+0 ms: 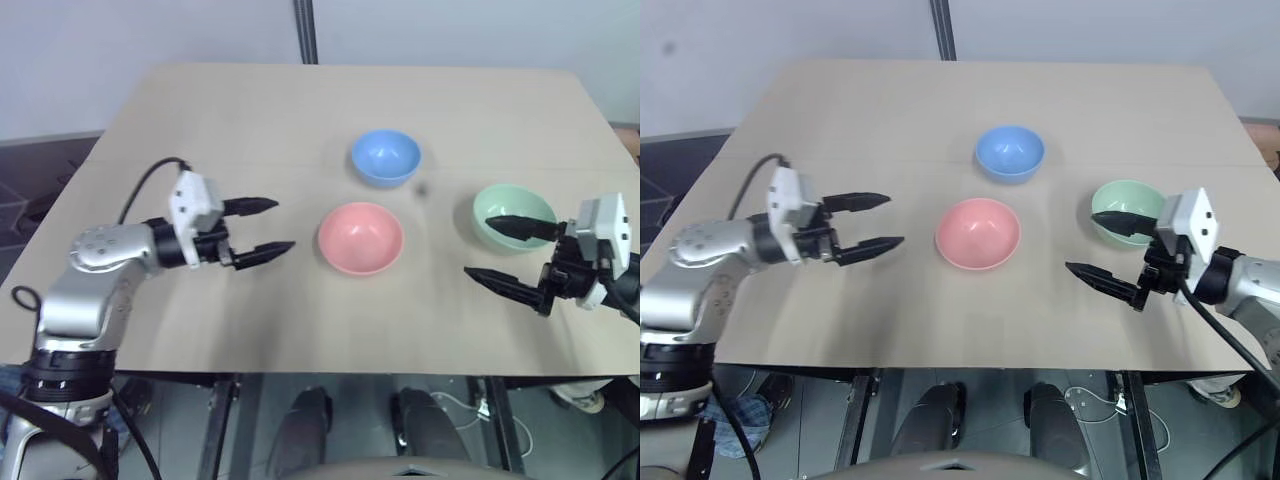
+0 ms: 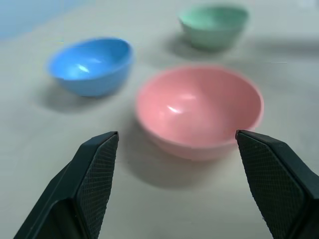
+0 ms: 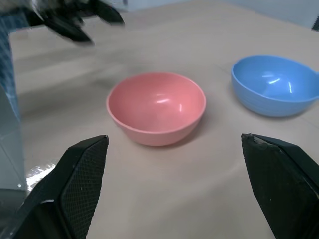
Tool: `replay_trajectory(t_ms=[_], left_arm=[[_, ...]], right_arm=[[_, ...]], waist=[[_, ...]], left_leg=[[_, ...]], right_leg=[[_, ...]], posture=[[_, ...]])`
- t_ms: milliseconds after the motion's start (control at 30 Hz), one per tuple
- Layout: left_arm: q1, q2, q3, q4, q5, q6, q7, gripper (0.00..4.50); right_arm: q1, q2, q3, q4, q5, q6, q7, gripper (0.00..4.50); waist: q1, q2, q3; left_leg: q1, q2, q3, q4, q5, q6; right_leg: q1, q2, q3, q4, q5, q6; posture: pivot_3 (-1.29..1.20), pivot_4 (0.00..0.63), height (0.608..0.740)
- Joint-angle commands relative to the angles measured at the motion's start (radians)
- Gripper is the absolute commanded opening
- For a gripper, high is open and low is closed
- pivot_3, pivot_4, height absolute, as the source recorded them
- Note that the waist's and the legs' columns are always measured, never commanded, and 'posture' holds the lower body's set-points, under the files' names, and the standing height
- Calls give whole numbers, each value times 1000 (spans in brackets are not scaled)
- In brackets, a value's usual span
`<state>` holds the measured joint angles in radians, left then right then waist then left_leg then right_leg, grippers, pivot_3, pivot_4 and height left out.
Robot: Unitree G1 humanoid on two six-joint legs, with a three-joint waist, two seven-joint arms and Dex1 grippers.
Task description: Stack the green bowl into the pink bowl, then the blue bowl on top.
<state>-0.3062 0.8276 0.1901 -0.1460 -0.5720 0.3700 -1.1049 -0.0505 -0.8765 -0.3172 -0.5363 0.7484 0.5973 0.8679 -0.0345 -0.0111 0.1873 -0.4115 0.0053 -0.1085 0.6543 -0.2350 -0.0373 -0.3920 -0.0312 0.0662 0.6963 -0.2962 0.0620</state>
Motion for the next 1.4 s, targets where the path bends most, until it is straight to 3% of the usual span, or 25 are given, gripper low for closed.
replay_trajectory(t_ms=[33,400,767,867,900,933,1033,1133,1400], left_arm=[[25,24,100,-47,-94,64,0,3969],[96,64,142,-83,-137,87,-60,3969],[96,68,137,-90,-147,95,-88,3969],[99,69,138,-92,-147,95,-93,4057],[101,70,140,-94,-149,97,-94,4057],[103,72,144,-98,-153,100,-95,4057],[107,77,157,-105,-165,110,-99,4057],[112,79,167,-111,-174,118,-100,4057],[110,85,166,-118,-187,121,-97,4057]], right_arm=[[-49,-3,26,47,-70,-19,-37,4500],[-206,-10,137,226,-251,56,-152,4500],[-281,-32,374,252,-457,170,-188,4500],[-308,-31,424,278,-527,167,-204,3655],[-311,-33,435,280,-536,161,-194,2982],[-314,-26,437,277,-533,162,-186,2878],[-319,-17,443,273,-541,159,-173,1306],[-321,-10,440,277,-551,157,-170,25],[-381,38,442,242,-539,149,-144,25]], waist=[[-3,0,0],[-7,0,0],[-8,0,0],[-8,0,0],[-8,0,0],[-7,0,0],[-7,0,0],[-9,0,0],[-10,0,0]], left_leg=[[0,0,0,0,0,0],[-1,1,1,-1,0,0],[-1,1,1,-1,0,0],[-1,1,2,-1,0,0],[-1,1,2,-2,0,0],[-1,1,2,-2,0,0],[-2,0,2,-2,0,0],[-1,1,1,-2,0,0],[-1,1,2,-1,0,0]], right_leg=[[0,0,0,0,0,0],[-2,0,1,0,0,0],[-3,0,1,0,0,0],[-3,0,1,0,0,0],[-3,0,1,0,0,0],[-3,0,1,0,0,0],[-3,0,1,0,0,0],[-3,0,1,0,0,0],[-3,0,1,0,0,0]], posture=[[0,150,740],[0,150,740],[0,150,740],[0,150,740],[0,150,740],[0,150,740],[0,150,740],[0,150,740],[0,150,740]])
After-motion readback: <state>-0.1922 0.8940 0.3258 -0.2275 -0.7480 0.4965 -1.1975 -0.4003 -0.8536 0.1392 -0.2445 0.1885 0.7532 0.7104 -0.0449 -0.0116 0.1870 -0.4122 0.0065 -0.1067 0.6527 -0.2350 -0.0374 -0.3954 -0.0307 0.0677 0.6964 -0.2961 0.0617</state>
